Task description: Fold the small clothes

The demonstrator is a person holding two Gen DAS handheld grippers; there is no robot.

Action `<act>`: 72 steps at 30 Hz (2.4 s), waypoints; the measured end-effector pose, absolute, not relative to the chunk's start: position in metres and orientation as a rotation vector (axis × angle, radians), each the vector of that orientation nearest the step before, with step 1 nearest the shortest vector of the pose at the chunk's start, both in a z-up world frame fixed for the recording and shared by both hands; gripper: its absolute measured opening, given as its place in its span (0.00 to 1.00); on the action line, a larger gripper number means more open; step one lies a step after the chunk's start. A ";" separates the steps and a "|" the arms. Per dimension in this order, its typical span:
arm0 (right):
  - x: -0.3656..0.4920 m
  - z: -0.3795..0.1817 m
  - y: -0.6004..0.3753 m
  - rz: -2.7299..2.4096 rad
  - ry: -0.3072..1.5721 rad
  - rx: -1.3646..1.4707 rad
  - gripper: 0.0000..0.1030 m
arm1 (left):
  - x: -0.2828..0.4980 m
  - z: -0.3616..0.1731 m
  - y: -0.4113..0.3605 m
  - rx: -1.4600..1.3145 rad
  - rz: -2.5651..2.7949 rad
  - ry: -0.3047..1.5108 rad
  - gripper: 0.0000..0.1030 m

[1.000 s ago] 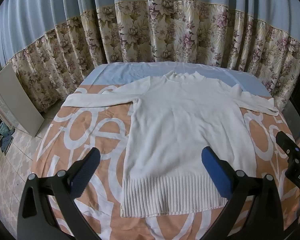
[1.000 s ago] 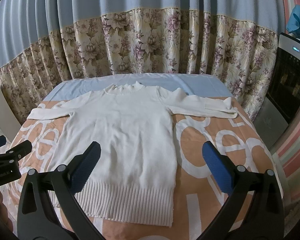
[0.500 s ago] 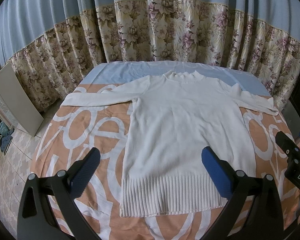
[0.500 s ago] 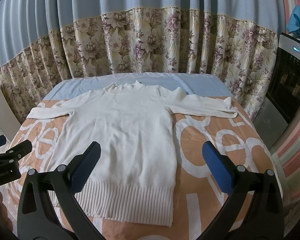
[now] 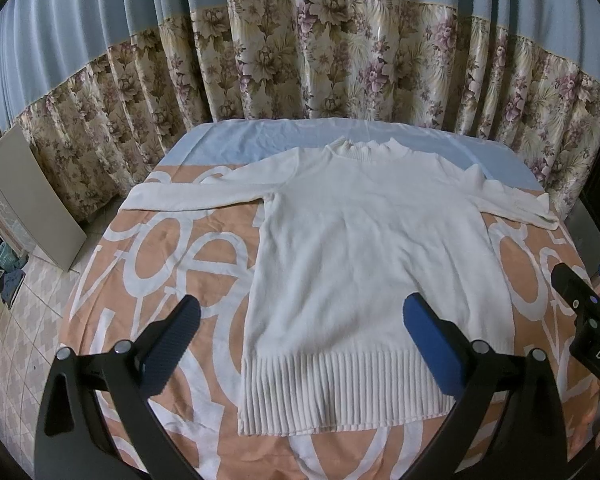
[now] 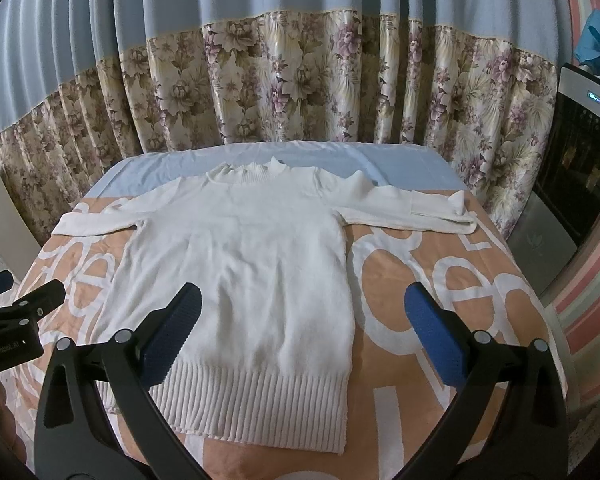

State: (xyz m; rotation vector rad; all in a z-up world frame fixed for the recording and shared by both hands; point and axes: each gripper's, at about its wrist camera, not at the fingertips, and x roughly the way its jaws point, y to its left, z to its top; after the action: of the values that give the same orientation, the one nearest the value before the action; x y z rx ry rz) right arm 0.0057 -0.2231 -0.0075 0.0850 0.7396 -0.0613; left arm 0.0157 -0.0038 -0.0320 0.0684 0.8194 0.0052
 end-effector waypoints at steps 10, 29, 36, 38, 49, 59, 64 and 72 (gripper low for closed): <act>0.007 -0.009 -0.223 -0.064 0.744 0.083 0.97 | 0.018 -0.032 -0.004 0.070 0.006 0.822 0.99; 0.057 -0.037 -0.269 -0.105 0.722 0.071 0.97 | 0.110 -0.058 -0.054 0.113 -0.126 0.819 0.99; 0.101 -0.055 -0.314 -0.119 0.713 0.030 0.97 | 0.172 -0.074 -0.080 0.053 -0.155 0.814 0.99; 0.117 -0.062 -0.325 -0.095 0.719 -0.002 0.97 | 0.187 -0.079 -0.092 0.058 -0.187 0.825 0.99; 0.202 -0.107 -0.401 -0.109 0.778 -0.111 0.77 | 0.257 -0.119 -0.135 0.143 -0.229 0.938 0.99; 0.234 -0.153 -0.434 -0.055 0.916 -0.124 0.61 | 0.273 -0.134 -0.145 0.211 -0.234 0.946 0.99; 0.241 -0.163 -0.443 -0.017 0.957 -0.122 0.52 | 0.292 -0.140 -0.151 0.208 -0.255 0.965 0.99; 0.248 -0.170 -0.451 -0.010 0.977 -0.064 0.23 | 0.301 -0.148 -0.154 0.236 -0.234 0.964 0.99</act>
State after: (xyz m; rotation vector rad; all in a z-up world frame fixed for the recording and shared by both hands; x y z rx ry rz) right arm 0.2478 -0.4513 -0.1696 -0.0640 0.9772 -0.0101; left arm 0.3010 -0.1537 -0.1476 0.2364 0.9645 -0.2341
